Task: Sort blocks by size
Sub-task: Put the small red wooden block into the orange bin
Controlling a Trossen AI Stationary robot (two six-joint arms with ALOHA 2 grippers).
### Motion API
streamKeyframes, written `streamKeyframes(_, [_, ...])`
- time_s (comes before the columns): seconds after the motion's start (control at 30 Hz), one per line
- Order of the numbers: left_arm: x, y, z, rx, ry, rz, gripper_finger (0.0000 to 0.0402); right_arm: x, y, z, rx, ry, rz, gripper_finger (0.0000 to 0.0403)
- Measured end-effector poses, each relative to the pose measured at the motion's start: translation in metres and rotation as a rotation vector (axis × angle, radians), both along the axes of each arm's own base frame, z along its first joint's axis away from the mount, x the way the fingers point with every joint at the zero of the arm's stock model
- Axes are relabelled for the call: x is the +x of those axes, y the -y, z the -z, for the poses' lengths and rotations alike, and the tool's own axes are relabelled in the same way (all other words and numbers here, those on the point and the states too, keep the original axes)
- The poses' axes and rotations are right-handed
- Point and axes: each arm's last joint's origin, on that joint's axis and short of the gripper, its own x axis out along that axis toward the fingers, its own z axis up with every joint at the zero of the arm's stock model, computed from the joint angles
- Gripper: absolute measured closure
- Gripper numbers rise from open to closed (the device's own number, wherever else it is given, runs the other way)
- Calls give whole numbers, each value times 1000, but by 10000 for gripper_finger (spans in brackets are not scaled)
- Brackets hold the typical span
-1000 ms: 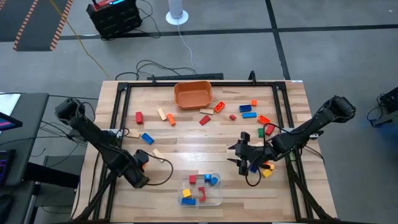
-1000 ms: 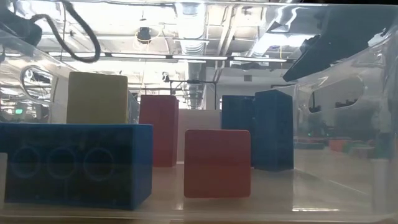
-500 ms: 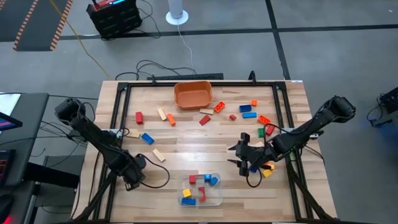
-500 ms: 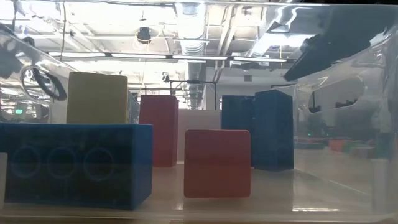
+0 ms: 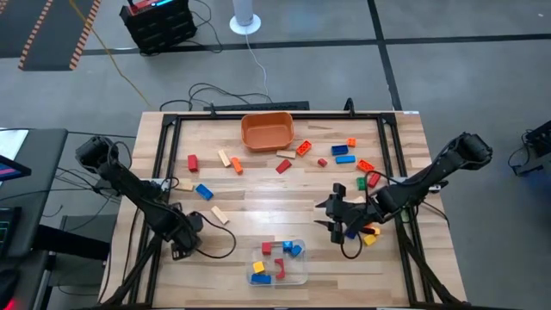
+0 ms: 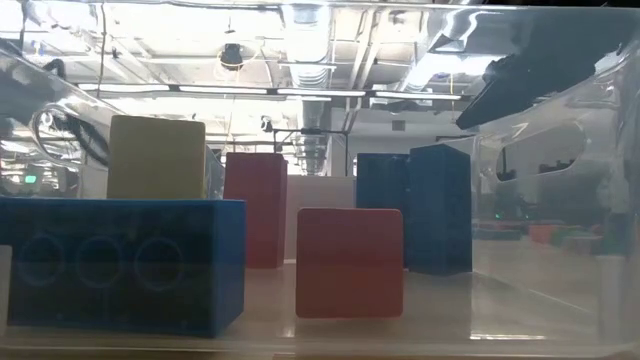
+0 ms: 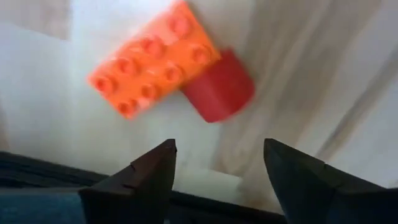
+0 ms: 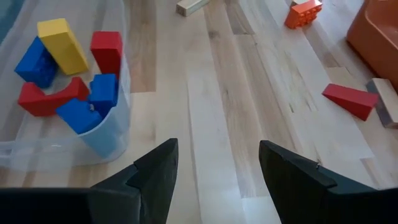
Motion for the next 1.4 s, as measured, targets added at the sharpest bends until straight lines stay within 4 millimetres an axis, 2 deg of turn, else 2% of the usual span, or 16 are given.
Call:
streamKeyframes(0.13, [8,-4,3,-1,16,51,159,-1,-2,0,0,1,-7,148])
streamKeyframes(0.43, [25,-7,31,37,-78,281,159,-1,-1,0,0,0,-6,148])
streamKeyframes(0.83, [39,1,32,18,-19,435,161,-1,-1,0,1,1,-5,148])
streamKeyframes(0.97, [39,0,32,19,-16,463,192,-1,-1,0,0,0,-6,148])
streamKeyframes(1.17, [39,0,32,21,-18,451,279,-1,-1,0,0,-1,-5,148])
streamKeyframes(1.3, [42,2,28,28,-11,396,279,-1,-1,0,3,-1,-3,148])
streamKeyframes(1.4, [52,3,17,42,35,363,279,0,1,0,-1,-2,4,148])
